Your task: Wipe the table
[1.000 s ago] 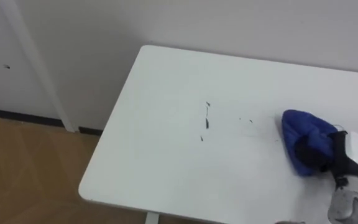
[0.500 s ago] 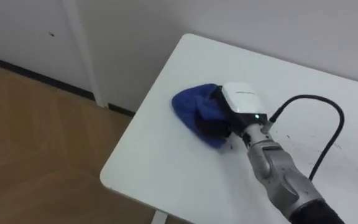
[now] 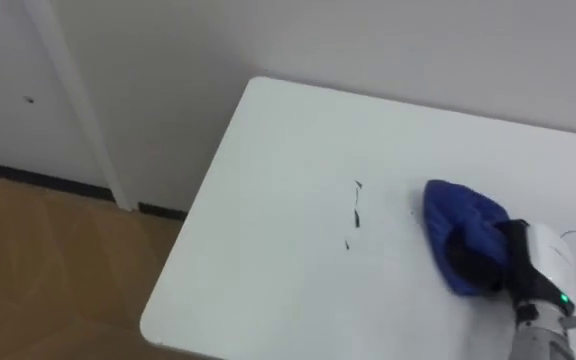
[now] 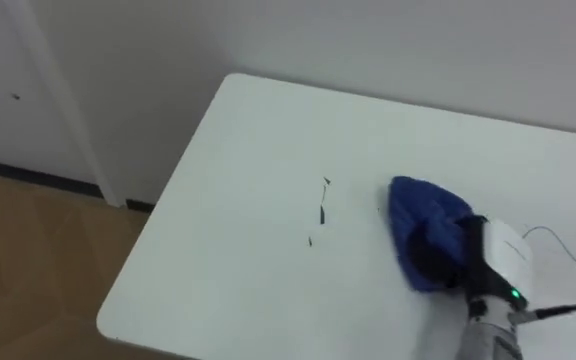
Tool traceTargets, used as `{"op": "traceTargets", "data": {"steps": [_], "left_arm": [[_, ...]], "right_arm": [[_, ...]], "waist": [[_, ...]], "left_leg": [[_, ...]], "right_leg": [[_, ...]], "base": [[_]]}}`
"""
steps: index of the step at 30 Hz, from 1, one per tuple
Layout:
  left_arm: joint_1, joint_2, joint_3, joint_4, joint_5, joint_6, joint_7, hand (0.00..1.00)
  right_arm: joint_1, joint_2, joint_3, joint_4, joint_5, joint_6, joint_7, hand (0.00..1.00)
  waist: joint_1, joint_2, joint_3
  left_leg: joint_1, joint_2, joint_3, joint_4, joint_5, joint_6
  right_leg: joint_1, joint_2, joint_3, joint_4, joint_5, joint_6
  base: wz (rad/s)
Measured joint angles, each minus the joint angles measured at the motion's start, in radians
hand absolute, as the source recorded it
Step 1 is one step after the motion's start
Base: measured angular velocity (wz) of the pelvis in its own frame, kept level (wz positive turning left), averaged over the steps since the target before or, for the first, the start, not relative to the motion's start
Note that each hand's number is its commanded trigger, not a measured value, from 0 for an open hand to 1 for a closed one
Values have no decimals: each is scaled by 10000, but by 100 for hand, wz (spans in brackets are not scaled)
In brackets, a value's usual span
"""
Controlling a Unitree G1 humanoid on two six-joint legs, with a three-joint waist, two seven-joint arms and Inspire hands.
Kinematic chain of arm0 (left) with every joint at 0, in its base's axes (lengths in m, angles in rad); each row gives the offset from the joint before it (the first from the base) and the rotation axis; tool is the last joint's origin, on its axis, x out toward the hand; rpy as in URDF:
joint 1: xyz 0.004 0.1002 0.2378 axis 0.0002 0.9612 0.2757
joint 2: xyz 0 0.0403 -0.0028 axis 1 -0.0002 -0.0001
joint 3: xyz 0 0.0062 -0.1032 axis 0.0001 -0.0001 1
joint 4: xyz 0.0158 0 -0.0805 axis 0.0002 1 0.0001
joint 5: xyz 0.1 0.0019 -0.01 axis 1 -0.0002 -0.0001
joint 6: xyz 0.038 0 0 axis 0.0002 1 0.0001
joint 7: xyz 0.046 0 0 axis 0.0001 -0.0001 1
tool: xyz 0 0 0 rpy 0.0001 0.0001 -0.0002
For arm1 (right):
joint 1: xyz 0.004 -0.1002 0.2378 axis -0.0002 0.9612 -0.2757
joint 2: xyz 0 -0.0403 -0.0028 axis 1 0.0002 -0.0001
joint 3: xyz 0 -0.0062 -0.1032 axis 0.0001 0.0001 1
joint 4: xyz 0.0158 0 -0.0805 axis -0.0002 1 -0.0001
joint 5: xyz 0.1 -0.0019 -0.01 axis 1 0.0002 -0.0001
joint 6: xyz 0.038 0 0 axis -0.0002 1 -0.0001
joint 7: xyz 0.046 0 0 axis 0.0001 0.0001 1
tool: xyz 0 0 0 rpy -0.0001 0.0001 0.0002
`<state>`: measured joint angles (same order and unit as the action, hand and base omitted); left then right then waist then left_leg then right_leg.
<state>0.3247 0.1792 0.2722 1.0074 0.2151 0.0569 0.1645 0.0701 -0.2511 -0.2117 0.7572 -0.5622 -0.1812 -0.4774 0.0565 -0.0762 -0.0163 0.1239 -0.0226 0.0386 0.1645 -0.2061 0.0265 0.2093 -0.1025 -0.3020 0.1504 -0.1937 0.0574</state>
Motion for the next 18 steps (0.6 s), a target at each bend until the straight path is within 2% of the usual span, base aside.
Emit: {"op": "traceTargets", "data": {"steps": [4, 6, 8, 10, 11, 12, 13, 15, 16, 18], "left_arm": [[12, -54, -257, -49, 114, 62, 24, 0], [-74, -169, -775, -36, 113, 81, 69, 0], [-219, -359, -910, 117, 114, 87, 84, 0], [-521, -448, -1229, 475, 119, 186, 87, 0], [-543, -442, -1333, 493, 119, 235, 71, 0], [-665, -421, -1528, 641, 114, 297, 46, 0], [-774, -396, -1602, 760, 112, 334, -9, 0], [-944, -367, -1607, 740, 115, 371, -20, 0], [-975, -368, -1649, 709, 116, 363, -25, 0], [-907, -372, -1779, 628, 125, 468, -73, 0]], "right_arm": [[-233, -84, 32, 254, 212, 159, 19, 100], [-662, -58, 514, 153, 206, 722, -13, 100], [-1064, -47, 783, 70, -8, 1264, 81, 100], [-1517, 153, 1764, -714, -479, 2191, 493, 100], [-1687, 214, 2150, -972, -682, 2355, 668, 100], [-2070, 206, 3110, -1418, -993, 2578, 1004, 100], [-2716, 331, 3961, -1556, -1310, 2635, 1350, 100], [-3678, 671, 4749, -1554, -1570, 2565, 1792, 100], [-4130, 779, 4889, -1556, -1632, 2420, 2061, 100], [-4629, 848, 4973, -1532, -1586, 2312, 2215, 100]], "waist": [[78, 72, -2], [146, 197, 6], [417, 315, 16], [933, 377, 65], [983, 367, 79], [1270, 328, 111], [1505, 252, 211], [1735, 73, 297], [1992, 16, 326], [2206, -76, 306]], "left_leg": [[2, 13, 68, 87, -21, 33], [-56, 51, 165, 200, -22, 30], [-74, 156, 396, 208, -1, -5], [-167, 264, 441, 216, 22, -50], [-211, 293, 427, 214, 39, -75], [-267, 349, 431, 185, 70, -119], [-286, 405, 438, 172, 103, -169], [-469, 454, 343, 166, 202, -245], [-580, 458, 249, 183, 233, -254], [-720, 411, 21, 226, 254, -249]], "right_leg": [[8, -4, -13, 28, -2, 32], [-31, 19, -23, 33, 2, 26], [-209, 73, 78, 125, 51, -53], [-480, 227, 305, 240, 144, -206], [-544, 276, 354, 234, 175, -257], [-683, 381, 521, 216, 230, -346], [-742, 464, 570, 190, 267, -416], [-895, 536, 514, 153, 257, -500], [-1005, 540, 440, 141, 228, -529], [-1010, 522, 172, -7, 228, -526]], "base": [[-13], [-21], [-39], [-52], [-45], [-35], [-26], [14], [35], [40]]}}
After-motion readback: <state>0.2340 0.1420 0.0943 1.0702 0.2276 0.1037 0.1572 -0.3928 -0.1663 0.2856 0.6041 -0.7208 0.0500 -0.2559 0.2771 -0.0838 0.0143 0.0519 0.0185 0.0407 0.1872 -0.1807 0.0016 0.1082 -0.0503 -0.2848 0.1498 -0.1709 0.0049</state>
